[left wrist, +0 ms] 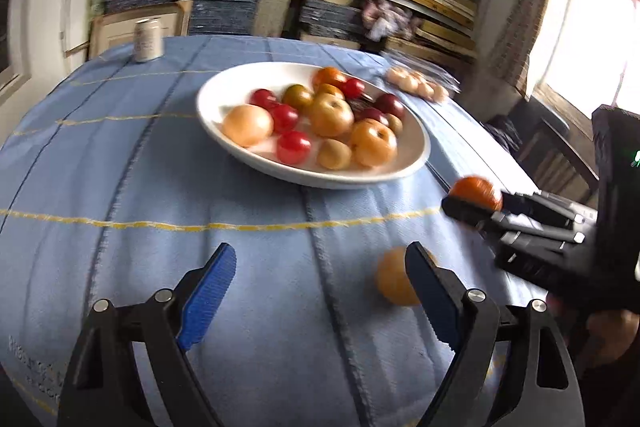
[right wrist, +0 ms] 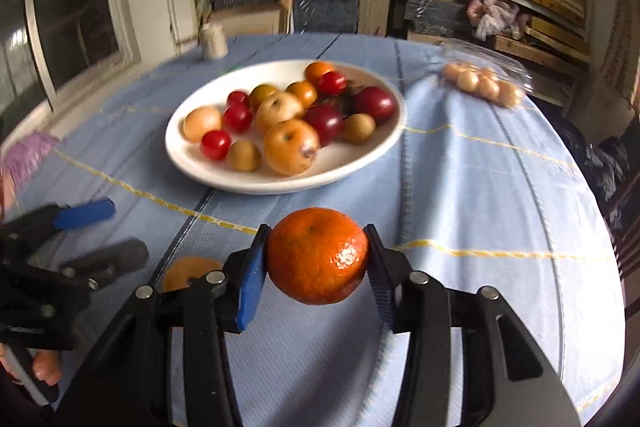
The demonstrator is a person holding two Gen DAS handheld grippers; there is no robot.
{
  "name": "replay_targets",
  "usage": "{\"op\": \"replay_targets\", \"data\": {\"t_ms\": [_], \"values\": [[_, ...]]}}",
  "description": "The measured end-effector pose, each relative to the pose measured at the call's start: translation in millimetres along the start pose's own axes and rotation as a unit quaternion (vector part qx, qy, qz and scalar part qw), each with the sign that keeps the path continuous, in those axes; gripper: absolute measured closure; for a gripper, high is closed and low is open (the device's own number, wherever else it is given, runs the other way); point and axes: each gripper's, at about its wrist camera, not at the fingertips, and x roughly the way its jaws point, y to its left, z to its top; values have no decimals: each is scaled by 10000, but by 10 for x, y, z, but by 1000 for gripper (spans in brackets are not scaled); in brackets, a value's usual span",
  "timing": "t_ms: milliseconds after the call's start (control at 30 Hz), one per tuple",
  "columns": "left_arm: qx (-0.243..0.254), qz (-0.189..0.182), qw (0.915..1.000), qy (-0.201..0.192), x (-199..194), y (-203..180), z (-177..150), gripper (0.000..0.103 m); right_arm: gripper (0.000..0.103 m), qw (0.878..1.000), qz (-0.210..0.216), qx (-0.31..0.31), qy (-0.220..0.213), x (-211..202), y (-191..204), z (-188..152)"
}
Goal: Organize fruits
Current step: 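Grasp a tangerine with the right gripper while the left grasps a pale apple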
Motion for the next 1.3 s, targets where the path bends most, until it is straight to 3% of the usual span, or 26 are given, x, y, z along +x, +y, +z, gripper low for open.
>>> {"op": "replay_targets", "data": {"t_ms": [167,233,700,1200,1300], "values": [[908,634,9938,23,73,-399,-71,16,58,9983,-266,497,-165,-89,-291,-131],[1035,737,9919,56,95,-491,-80,16,58,9976,-307,517,-334,-163,-304,-152],[1051,830,9897,515,427,-734,-22,16,57,9960,-60,761,-474,-221,-414,-185],[901,795,9913,543,464,-679,-18,18,57,9961,-41,713,-513,-236,-370,-185],[896,736,9915,584,476,-675,-22,33,57,9961,-54,710,-515,-238,-368,-183]]}}
